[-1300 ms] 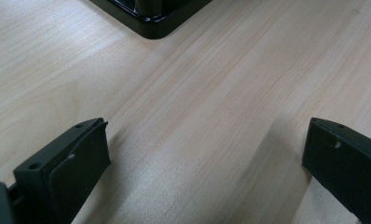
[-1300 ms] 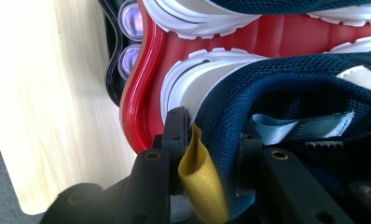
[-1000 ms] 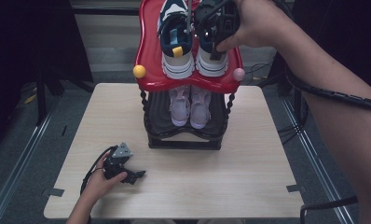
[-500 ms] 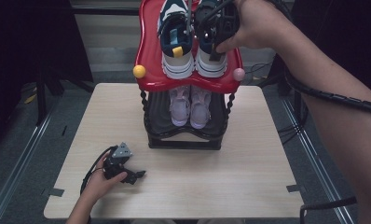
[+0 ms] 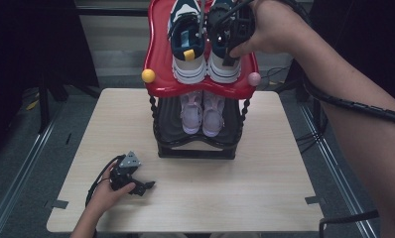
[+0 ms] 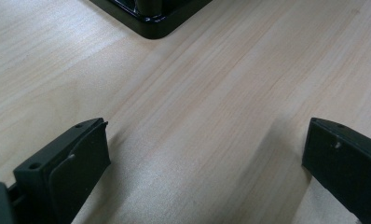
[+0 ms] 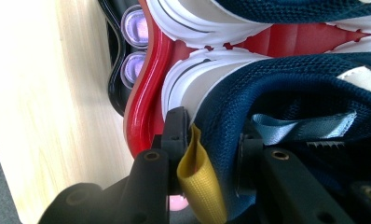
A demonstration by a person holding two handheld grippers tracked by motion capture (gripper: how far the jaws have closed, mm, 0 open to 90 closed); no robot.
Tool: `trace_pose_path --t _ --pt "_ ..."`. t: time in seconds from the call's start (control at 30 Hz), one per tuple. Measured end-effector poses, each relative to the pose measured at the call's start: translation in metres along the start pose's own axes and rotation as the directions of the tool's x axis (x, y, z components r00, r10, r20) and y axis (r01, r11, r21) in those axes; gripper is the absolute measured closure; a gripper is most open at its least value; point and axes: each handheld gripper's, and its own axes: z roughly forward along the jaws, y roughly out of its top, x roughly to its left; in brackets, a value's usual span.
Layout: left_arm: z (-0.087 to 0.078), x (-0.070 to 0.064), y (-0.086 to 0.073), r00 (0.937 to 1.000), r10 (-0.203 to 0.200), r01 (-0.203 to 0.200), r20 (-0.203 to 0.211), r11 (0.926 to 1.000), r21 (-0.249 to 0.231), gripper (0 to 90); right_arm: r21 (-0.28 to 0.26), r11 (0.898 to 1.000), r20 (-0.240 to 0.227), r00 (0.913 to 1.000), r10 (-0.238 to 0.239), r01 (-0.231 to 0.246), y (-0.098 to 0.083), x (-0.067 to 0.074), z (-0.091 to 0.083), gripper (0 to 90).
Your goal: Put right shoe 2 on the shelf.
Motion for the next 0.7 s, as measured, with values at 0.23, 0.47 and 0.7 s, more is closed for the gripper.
trace_pose_path --t 0.23,0.47,0.7 --pt "0.0 0.0 0.0 1.0 0.0 0.0 0.0 1.0 0.0 0.0 -0.003 1.0 -0.001 1.0 0.0 0.0 -0.0002 0.0009 0.0017 71.9" --pt "0.0 0.0 0.0 1.0 0.0 0.0 0.0 1.0 0.0 0.0 -0.005 1.0 -0.005 1.0 0.004 -0.004 -0.0019 0.0007 0.0019 71.8" --pt "0.0 0.0 0.0 1.0 0.0 0.0 0.0 1.0 0.0 0.0 -0.005 1.0 -0.004 0.9999 0.017 -0.017 -0.0021 0.0009 0.002 70.3"
